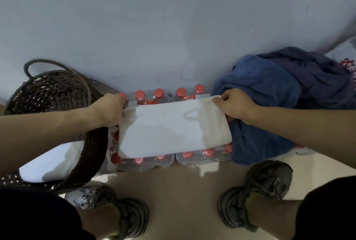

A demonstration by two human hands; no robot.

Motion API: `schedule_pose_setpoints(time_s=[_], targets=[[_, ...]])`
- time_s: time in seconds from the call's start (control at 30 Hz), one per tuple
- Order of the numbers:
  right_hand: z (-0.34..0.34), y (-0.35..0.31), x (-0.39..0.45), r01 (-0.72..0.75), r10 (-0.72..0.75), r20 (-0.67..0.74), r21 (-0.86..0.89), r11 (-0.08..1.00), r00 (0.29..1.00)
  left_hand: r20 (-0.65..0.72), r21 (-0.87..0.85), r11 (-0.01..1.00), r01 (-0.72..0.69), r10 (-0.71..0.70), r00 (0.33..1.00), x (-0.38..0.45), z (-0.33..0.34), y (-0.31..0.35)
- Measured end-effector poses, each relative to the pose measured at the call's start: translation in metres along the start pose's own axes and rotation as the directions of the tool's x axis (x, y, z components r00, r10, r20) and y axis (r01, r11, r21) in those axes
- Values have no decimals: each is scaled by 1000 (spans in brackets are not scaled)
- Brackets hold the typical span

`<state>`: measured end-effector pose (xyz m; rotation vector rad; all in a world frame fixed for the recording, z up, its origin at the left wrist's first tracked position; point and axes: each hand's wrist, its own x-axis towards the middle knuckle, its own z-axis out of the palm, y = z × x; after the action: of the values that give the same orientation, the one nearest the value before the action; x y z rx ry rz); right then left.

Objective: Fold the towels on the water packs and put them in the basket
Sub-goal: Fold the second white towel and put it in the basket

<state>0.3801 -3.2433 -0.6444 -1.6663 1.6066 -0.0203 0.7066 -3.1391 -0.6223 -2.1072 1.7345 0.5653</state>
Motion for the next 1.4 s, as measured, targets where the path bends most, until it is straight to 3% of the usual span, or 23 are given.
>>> schedule_pose_setpoints(time_s=[0.13,0.3,0.4,0.57,0.67,0.77,0.83,0.9,1.0,1.13,1.2,1.3,1.37,1.4], targets=[[-10,-11,-3,-28,68,177,-220,975,982,-38,-83,996,-17,14,999,-2,13,0],[-11,-11,-8,-73,141,200,-313,947,970,-18,-88,992,-91,90,996,-4,17,2],[-6,-5,-12,-155,184,213,-146,977,960,-50,-103,986,-130,125,991,-6,15,3],[3,0,-18,-128,127,229,-13,992,965,24,-59,997,-54,56,998,-5,8,6],[0,0,-21,-167,115,250,198,966,961,96,-193,981,24,-5,995,1,2,4],[-8,5,-21,-327,142,423,406,853,895,189,-505,842,189,-106,976,4,0,1],[-12,12,-21,-396,144,519,415,819,843,216,-651,715,254,-146,965,5,1,-2],[-11,20,-22,-384,143,517,396,834,844,240,-735,610,295,-172,955,5,3,-3],[-4,32,-24,-324,151,399,414,851,905,247,-718,625,308,-186,951,2,9,0],[1,36,-29,-202,110,257,366,908,960,67,-563,809,171,-162,985,-5,16,5],[2,35,-29,-139,72,224,298,944,972,27,-517,847,125,-130,991,-8,17,6],[1,30,-28,-71,43,179,155,985,983,-17,-433,875,216,-247,969,-10,21,12],[0,29,-28,-94,62,178,175,980,982,-226,-388,899,203,-306,925,-13,25,29],[0,30,-28,-114,73,185,225,968,980,-377,-323,937,131,-254,891,-16,26,41]])
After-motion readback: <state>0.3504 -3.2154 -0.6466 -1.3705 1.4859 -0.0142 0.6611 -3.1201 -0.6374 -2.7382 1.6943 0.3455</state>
